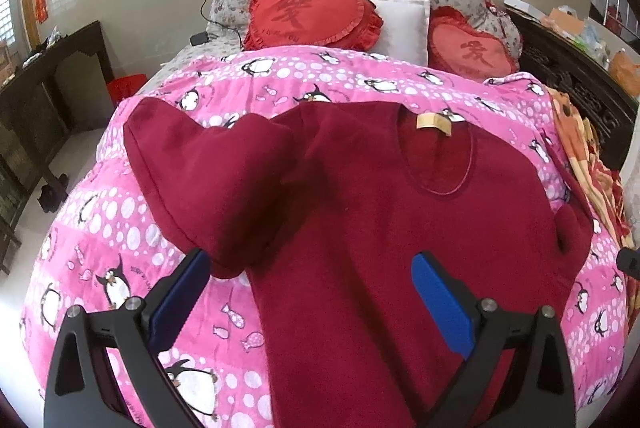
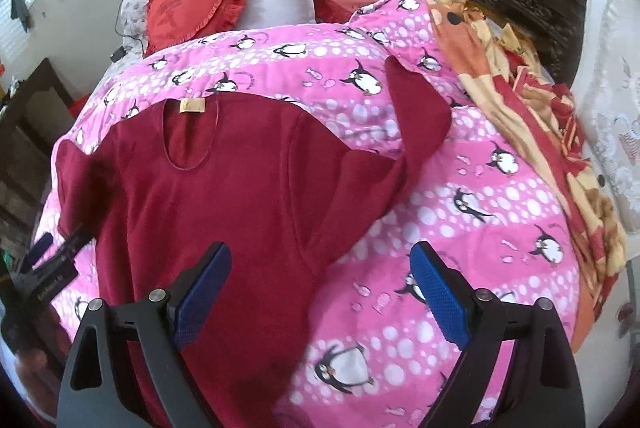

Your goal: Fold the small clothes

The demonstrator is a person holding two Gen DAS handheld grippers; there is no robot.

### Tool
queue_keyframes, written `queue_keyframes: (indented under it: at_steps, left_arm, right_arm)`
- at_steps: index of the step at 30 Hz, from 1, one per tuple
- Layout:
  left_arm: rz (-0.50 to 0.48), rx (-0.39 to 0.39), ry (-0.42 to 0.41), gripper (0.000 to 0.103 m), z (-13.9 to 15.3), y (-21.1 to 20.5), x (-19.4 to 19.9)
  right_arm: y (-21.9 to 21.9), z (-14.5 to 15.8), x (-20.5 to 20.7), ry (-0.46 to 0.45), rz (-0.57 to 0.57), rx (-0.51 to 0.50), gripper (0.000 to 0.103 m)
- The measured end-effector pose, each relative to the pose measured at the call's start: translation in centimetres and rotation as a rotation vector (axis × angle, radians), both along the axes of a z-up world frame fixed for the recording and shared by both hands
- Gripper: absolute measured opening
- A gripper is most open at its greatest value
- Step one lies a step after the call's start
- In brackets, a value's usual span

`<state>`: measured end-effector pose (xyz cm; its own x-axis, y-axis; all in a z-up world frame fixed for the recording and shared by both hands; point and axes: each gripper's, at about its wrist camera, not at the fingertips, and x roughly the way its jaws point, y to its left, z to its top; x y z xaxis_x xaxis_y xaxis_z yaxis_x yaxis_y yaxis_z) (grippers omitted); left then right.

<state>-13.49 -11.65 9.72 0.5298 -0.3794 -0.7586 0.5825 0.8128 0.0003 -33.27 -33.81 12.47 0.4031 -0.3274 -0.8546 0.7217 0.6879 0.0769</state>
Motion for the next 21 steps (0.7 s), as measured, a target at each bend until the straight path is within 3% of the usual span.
queue_keyframes:
  at_steps: [7,21]
  left_arm:
    - [0.034,-0.043,0.051,0.102,0.4,1.4,0.3]
    - [-0.014,-0.016,0.078,0.102,-1.0,0.8,0.7]
  right_arm:
    - [2.1,0.2,0.8,0.032,0.065,-0.046,0.070]
    - [3.7,-5.2,2.7,-0.060,0.092,0.052,0.070]
